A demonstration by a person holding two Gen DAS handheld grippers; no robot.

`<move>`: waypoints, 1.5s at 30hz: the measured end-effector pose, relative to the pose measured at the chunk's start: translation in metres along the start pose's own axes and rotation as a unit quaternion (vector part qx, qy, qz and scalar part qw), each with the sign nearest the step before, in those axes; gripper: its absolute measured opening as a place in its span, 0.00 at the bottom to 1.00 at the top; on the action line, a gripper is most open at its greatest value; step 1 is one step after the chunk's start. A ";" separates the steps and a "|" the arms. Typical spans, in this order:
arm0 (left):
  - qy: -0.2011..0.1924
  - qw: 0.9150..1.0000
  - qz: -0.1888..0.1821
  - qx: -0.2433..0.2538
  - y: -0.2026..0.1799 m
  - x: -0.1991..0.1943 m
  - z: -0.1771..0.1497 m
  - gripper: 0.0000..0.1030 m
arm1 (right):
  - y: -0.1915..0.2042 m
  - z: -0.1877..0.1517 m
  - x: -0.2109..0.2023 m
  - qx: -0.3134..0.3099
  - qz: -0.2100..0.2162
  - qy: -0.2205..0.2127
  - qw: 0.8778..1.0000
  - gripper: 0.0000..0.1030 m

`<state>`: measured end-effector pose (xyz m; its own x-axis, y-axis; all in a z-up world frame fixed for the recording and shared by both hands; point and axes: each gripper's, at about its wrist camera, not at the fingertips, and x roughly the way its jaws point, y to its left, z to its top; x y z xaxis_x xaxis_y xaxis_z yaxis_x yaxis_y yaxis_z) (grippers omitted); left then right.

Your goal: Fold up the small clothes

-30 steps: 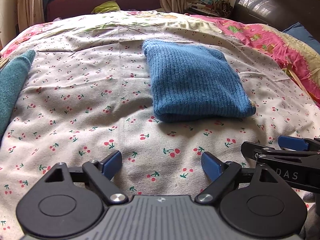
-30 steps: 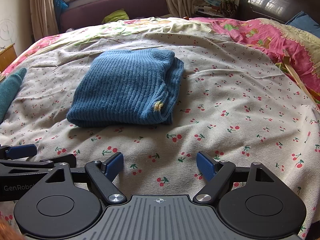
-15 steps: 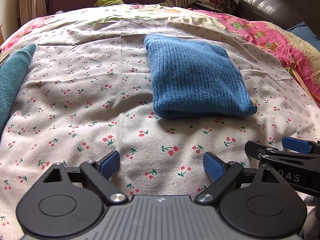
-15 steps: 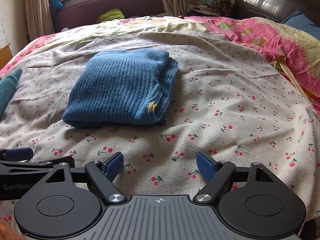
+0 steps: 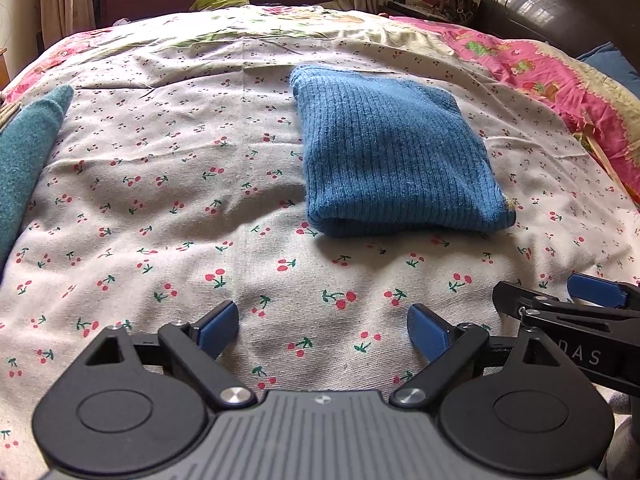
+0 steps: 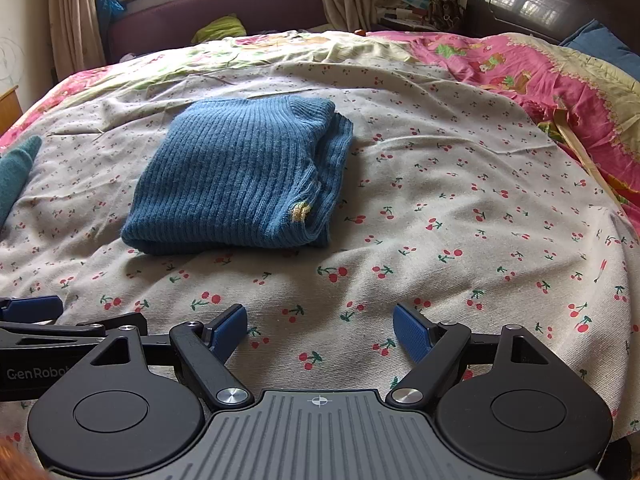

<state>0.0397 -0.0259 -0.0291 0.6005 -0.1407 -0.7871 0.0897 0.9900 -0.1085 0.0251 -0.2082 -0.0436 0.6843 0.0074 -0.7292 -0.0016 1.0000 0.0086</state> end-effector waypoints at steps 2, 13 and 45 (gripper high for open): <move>0.000 1.000 0.000 0.000 0.000 0.000 0.000 0.98 | 0.000 0.000 0.000 0.000 0.000 0.000 1.000 0.80; 0.003 1.000 0.001 -0.001 0.000 0.001 0.000 0.98 | 0.001 0.000 0.000 0.000 -0.001 0.000 1.000 0.80; 0.013 1.000 0.014 0.001 -0.003 0.002 0.003 0.99 | -0.002 -0.001 -0.001 0.001 -0.003 -0.001 1.000 0.79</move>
<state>0.0428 -0.0292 -0.0284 0.5821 -0.1125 -0.8053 0.0744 0.9936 -0.0850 0.0237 -0.2101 -0.0436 0.6856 0.0015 -0.7280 0.0042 1.0000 0.0060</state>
